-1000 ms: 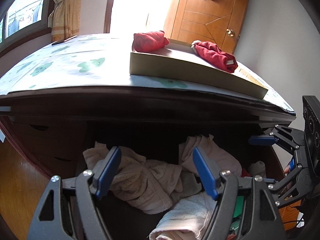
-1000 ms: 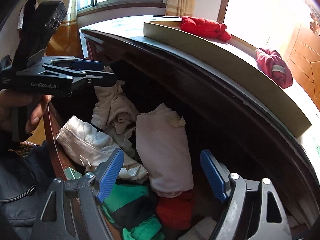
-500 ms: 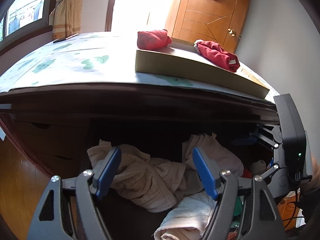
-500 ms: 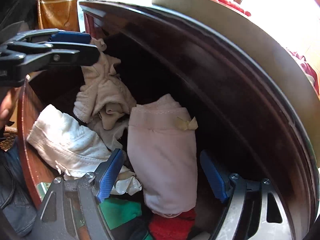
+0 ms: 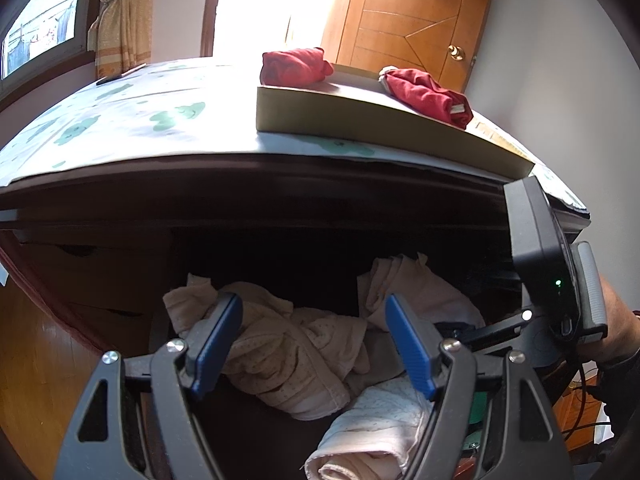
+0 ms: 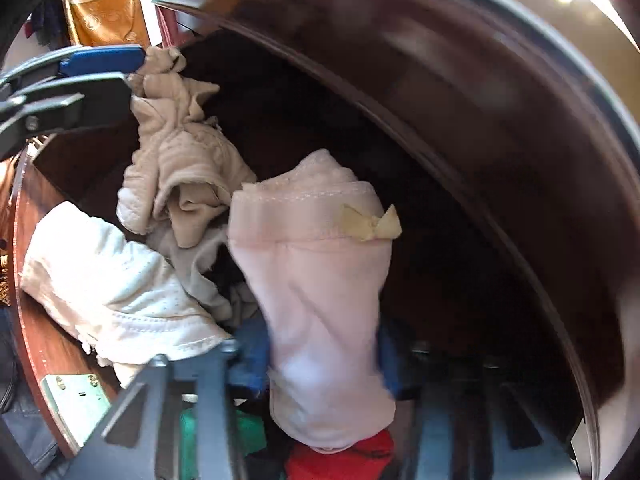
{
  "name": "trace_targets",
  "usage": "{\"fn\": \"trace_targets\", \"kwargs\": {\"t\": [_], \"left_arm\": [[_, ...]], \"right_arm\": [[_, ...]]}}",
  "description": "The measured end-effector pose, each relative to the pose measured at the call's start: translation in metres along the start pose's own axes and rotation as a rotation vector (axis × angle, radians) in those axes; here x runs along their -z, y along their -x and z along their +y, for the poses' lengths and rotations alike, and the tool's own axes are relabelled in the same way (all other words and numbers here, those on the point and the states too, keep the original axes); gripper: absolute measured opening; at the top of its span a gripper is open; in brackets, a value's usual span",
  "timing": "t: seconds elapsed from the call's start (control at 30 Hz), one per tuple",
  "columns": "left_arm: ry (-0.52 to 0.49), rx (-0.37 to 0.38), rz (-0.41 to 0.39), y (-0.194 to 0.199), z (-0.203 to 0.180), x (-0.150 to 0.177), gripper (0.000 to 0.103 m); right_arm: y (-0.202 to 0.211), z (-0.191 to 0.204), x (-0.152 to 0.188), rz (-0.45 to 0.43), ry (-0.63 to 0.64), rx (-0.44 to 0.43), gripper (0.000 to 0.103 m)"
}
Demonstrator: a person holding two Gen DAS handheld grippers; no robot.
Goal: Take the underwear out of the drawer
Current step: 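Grasp the pink underwear with the right tool, then grasp the white lace underwear with the left tool while the right tool holds the pink underwear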
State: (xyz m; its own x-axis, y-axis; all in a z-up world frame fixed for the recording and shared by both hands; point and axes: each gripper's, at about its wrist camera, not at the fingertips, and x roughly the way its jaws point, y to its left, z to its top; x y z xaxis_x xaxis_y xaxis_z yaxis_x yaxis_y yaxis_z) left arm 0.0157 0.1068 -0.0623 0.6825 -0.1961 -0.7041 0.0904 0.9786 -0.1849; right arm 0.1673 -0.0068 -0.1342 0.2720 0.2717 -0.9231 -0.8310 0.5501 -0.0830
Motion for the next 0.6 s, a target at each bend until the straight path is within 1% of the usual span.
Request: {"fn": "trace_targets", "kwargs": {"t": [0.03,0.13,0.33,0.47,0.6], "left_arm": [[-0.003,0.003,0.002,0.000,-0.001,0.000,0.075],[-0.016,0.010,0.007,0.000,-0.004,0.001,0.075],[-0.050,0.030,0.026,-0.001,-0.013,0.003,0.075],[-0.100,0.059,0.063,-0.002,-0.023,0.001,0.075],[-0.158,0.092,0.127,-0.006,-0.035,0.000,0.075]], "right_arm": [[0.004,0.000,0.001,-0.008,0.004,-0.009,0.032],[0.019,0.000,0.006,-0.041,-0.009,-0.029,0.029],[0.046,-0.015,0.033,-0.112,-0.087,-0.079,0.029],[0.060,-0.026,0.048,-0.147,-0.134,-0.087,0.029],[0.066,-0.033,0.060,-0.162,-0.168,-0.079,0.029]]}}
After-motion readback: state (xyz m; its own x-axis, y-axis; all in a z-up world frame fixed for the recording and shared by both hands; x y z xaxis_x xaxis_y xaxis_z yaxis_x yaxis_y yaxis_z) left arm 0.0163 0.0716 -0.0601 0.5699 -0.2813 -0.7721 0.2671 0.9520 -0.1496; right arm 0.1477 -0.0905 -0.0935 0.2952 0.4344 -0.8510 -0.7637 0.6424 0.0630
